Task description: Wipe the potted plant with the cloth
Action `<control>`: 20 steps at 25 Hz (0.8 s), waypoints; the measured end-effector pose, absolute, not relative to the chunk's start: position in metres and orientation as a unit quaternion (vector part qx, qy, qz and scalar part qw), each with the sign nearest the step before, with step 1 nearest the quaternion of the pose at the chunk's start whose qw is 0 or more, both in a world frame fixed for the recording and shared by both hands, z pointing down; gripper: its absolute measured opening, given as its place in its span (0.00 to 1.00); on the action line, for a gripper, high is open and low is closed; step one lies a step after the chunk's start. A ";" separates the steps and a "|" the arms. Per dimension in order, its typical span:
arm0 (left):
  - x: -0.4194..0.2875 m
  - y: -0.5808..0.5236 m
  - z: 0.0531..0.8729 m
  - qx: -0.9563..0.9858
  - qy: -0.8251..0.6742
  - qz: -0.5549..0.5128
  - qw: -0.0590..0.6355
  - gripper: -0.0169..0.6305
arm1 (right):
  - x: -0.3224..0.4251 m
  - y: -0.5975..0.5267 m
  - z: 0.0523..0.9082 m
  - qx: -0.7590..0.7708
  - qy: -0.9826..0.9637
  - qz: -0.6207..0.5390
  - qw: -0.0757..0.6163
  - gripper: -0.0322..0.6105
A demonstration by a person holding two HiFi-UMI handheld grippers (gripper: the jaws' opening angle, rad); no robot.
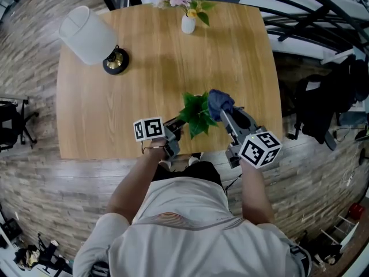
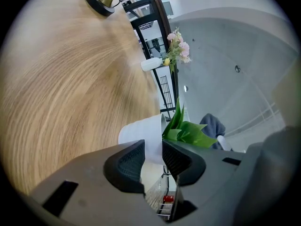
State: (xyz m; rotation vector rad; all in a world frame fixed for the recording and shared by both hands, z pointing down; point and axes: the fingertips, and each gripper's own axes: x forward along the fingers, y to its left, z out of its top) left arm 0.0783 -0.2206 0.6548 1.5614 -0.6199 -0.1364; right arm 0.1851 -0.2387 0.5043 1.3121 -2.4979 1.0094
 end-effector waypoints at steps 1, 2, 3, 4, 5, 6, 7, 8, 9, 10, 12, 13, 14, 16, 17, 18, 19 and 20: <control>0.078 -0.221 0.655 0.691 -0.275 -0.061 0.665 0.21 | 0.181 -0.235 0.525 0.429 -0.822 0.361 0.099 0.25; 0.078 -0.221 0.655 0.691 -0.275 -0.061 0.665 0.21 | 0.181 -0.231 0.544 0.430 -0.810 0.380 0.122 0.25; 0.078 -0.220 0.655 0.691 -0.275 -0.060 0.665 0.21 | 0.186 -0.230 0.561 0.441 -0.797 0.389 0.140 0.25; 0.078 -0.220 0.655 0.692 -0.275 -0.060 0.665 0.21 | 0.196 -0.230 0.573 0.460 -0.784 0.387 0.155 0.25; 0.079 -0.220 0.655 0.692 -0.274 -0.060 0.665 0.21 | 0.207 -0.230 0.581 0.480 -0.773 0.380 0.167 0.25; 0.079 -0.220 0.655 0.692 -0.274 -0.060 0.665 0.21 | 0.218 -0.231 0.586 0.499 -0.763 0.372 0.174 0.25; 0.078 -0.220 0.654 0.692 -0.275 -0.061 0.665 0.21 | 0.227 -0.232 0.587 0.513 -0.757 0.363 0.179 0.25; 0.078 -0.220 0.654 0.692 -0.275 -0.062 0.665 0.21 | 0.235 -0.233 0.586 0.524 -0.755 0.350 0.182 0.25; 0.078 -0.220 0.655 0.691 -0.276 -0.062 0.665 0.21 | 0.240 -0.234 0.581 0.533 -0.755 0.333 0.184 0.25; 0.078 -0.220 0.655 0.691 -0.276 -0.063 0.665 0.21 | 0.244 -0.235 0.573 0.540 -0.759 0.313 0.184 0.25; 0.078 -0.221 0.655 0.692 -0.274 -0.062 0.665 0.21 | 0.247 -0.236 0.548 0.542 -0.777 0.276 0.166 0.25; 0.079 -0.221 0.655 0.693 -0.274 -0.063 0.664 0.21 | 0.244 -0.236 0.532 0.532 -0.790 0.266 0.147 0.25; 0.079 -0.221 0.654 0.693 -0.273 -0.063 0.664 0.21 | 0.237 -0.234 0.516 0.513 -0.807 0.264 0.123 0.25; 0.079 -0.221 0.654 0.693 -0.273 -0.063 0.664 0.21 | 0.213 -0.225 0.491 0.444 -0.847 0.284 0.073 0.25; 0.079 -0.221 0.654 0.693 -0.273 -0.064 0.664 0.21 | 0.197 -0.217 0.485 0.399 -0.864 0.303 0.054 0.25; 0.078 -0.221 0.655 0.693 -0.272 -0.064 0.665 0.21 | 0.180 -0.208 0.484 0.354 -0.876 0.324 0.044 0.25; 0.078 -0.221 0.655 0.693 -0.272 -0.064 0.665 0.21 | 0.163 -0.198 0.488 0.317 -0.884 0.342 0.046 0.25; 0.078 -0.221 0.655 0.693 -0.272 -0.065 0.665 0.21 | 0.148 -0.189 0.497 0.291 -0.886 0.355 0.061 0.25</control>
